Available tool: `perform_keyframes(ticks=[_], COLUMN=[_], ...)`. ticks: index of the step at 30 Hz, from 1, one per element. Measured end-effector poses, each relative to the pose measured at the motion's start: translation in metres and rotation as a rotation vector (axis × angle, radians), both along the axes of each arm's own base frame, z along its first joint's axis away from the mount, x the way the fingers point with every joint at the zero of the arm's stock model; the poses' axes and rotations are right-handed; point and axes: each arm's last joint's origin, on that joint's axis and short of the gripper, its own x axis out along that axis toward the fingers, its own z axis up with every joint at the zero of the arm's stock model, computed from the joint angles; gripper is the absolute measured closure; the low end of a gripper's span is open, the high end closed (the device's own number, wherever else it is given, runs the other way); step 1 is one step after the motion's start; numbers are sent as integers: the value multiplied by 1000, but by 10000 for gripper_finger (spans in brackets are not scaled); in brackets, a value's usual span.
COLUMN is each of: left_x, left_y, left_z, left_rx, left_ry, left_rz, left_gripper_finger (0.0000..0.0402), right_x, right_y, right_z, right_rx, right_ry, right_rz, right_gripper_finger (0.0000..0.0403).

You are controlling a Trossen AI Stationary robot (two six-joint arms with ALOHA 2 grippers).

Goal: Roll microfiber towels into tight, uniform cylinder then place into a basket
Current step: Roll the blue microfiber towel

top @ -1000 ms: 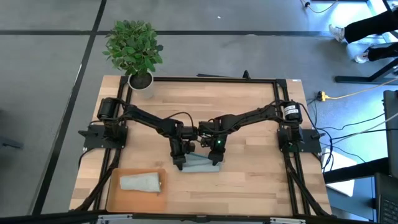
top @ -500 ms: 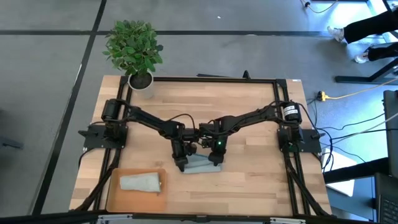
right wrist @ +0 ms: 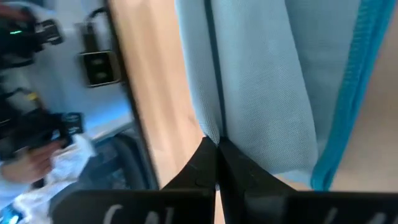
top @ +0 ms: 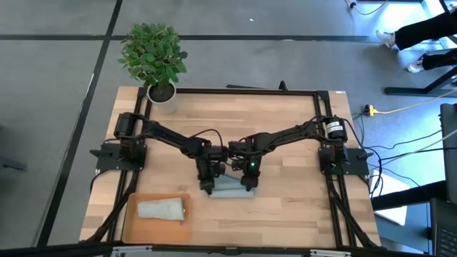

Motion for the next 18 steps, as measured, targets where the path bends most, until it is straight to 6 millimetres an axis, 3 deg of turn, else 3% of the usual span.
perform_keyframes(ticks=[6,18], left_x=[-1,-2], left_y=[-6,-5], left_z=[6,5], left_rx=[-152,-132], left_ry=[-2,47], left_rz=[-66,-19], left_gripper_finger=[401,401], right_x=[1,1], right_y=[3,2], right_z=[3,0], right_rx=[102,27], right_ry=[-40,4], right_rz=[46,-7], right_gripper_finger=[400,400])
